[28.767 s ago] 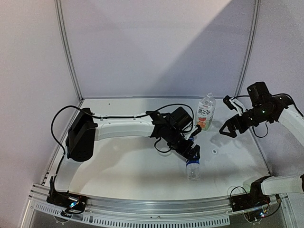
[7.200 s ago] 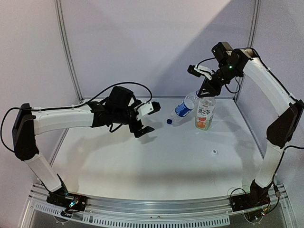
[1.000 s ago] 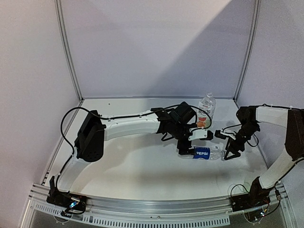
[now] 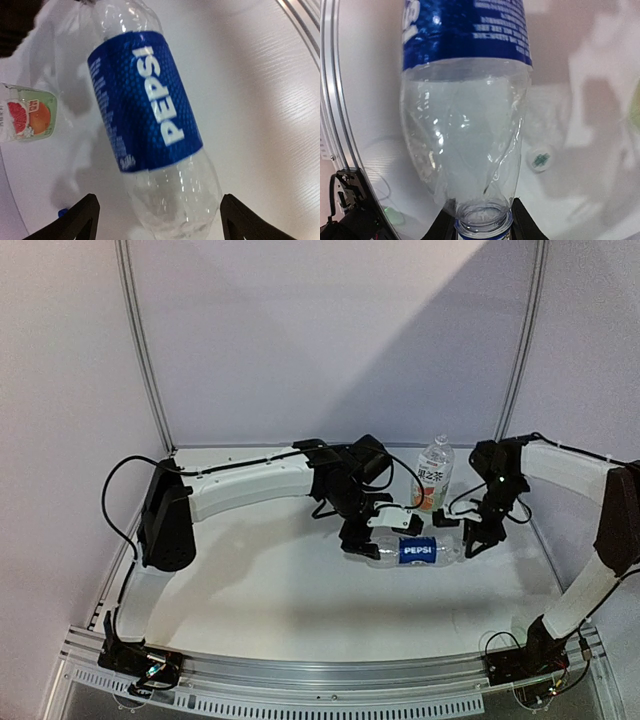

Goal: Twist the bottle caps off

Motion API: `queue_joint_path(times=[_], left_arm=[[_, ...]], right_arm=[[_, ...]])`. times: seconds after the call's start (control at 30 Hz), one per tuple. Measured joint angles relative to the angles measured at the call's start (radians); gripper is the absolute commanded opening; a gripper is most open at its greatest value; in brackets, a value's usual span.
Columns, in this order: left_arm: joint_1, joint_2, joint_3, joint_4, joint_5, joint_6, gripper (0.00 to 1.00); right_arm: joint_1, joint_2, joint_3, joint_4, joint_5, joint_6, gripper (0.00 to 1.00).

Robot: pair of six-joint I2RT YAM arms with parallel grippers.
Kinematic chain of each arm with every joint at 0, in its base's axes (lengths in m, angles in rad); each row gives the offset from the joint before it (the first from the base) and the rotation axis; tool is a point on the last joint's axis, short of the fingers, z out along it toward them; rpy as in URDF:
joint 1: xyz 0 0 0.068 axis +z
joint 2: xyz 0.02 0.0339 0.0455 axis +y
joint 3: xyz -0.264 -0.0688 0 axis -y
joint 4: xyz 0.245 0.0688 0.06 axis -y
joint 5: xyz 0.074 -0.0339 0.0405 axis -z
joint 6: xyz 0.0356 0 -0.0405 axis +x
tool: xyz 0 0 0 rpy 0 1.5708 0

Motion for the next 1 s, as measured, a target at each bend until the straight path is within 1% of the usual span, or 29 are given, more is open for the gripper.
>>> queue_joint_path(times=[0.13, 0.23, 0.3, 0.47, 0.63, 0.8, 0.87, 0.9, 1.0], left_arm=[[0.004, -0.032, 0.0, 0.003, -0.026, 0.019, 0.9], [0.004, -0.037, 0.0, 0.031, -0.057, 0.004, 0.89], [0.005, -0.036, 0.0, 0.045, -0.079, -0.012, 0.86], [0.004, -0.024, 0.01, 0.077, -0.121, -0.037, 0.74], [0.004, -0.006, 0.014, 0.109, -0.168, -0.042, 0.66], [0.004, -0.003, 0.014, 0.107, -0.171, -0.044, 0.57], [0.006, -0.003, 0.01, 0.108, -0.166, -0.053, 0.55], [0.007, -0.008, -0.005, 0.121, -0.161, -0.059, 0.54], [0.011, -0.042, -0.109, 0.203, -0.13, -0.081, 0.53]], right_arm=[[0.104, 0.035, 0.209, -0.088, -0.005, 0.126, 0.16], [0.133, 0.111, 0.318, -0.124, -0.061, 0.208, 0.16], [0.134, 0.161, 0.354, -0.139, -0.103, 0.251, 0.16], [0.132, 0.232, 0.385, -0.145, -0.179, 0.355, 0.18], [0.132, 0.234, 0.387, -0.153, -0.238, 0.409, 0.21], [0.13, 0.234, 0.387, -0.159, -0.293, 0.449, 0.26], [0.129, 0.233, 0.387, -0.162, -0.303, 0.454, 0.31], [0.127, 0.233, 0.386, -0.163, -0.306, 0.457, 0.39], [0.125, 0.233, 0.384, -0.168, -0.332, 0.467, 0.74]])
